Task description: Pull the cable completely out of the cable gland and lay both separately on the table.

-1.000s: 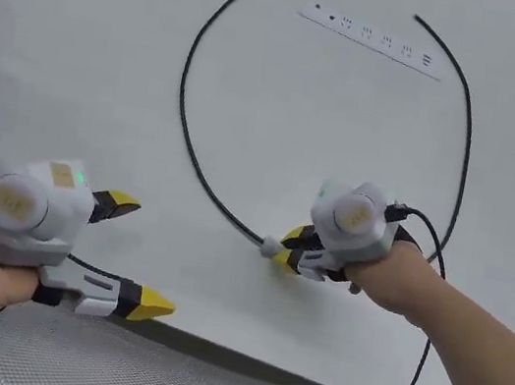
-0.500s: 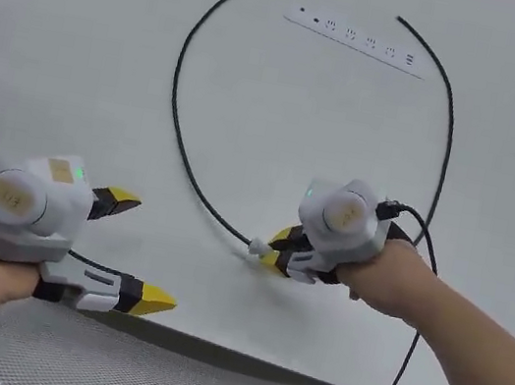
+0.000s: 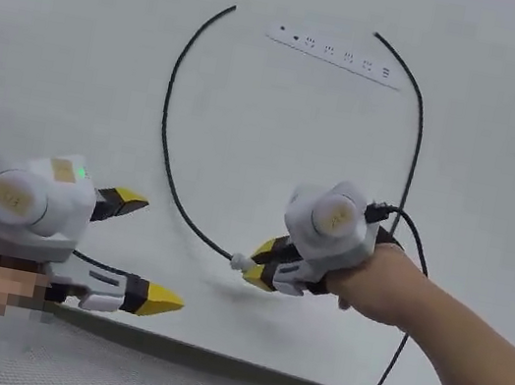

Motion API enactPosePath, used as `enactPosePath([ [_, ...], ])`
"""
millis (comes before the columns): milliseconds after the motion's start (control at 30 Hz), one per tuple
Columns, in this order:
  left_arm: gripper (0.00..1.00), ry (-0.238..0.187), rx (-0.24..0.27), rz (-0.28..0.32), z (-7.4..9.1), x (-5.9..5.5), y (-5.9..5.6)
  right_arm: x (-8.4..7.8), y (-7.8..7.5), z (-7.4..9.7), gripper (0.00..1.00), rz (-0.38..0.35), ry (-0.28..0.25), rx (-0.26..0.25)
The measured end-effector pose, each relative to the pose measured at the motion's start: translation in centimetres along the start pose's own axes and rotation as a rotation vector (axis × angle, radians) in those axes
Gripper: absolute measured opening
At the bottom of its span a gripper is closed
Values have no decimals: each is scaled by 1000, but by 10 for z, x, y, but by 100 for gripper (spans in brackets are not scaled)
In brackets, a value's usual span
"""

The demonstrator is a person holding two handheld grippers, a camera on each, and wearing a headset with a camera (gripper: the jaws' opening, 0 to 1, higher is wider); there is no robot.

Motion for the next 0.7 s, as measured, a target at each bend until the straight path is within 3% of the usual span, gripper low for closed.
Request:
enactPosePath([
  [267, 81, 6, -22, -60, -1, 13, -11, 20, 13, 16, 7, 23, -27, 15],
  [633, 76, 7, -71, -132, -7, 28, -20, 39, 15, 37, 7, 72, -30, 1],
  [700, 76, 2, -103, -155, -9, 31, -24, 44, 15, 42, 7, 83, -40, -4],
])
Point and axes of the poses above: the centre of the closed fingertips' face, and the gripper's own axes: z roughly backward along the fingers, y roughly to its left, x roughly out of its top, the point moved 2 cm from there along z, roughly backward along the fingers, and after that the axes turned 12 degrees about z, right-handed, at the moved point
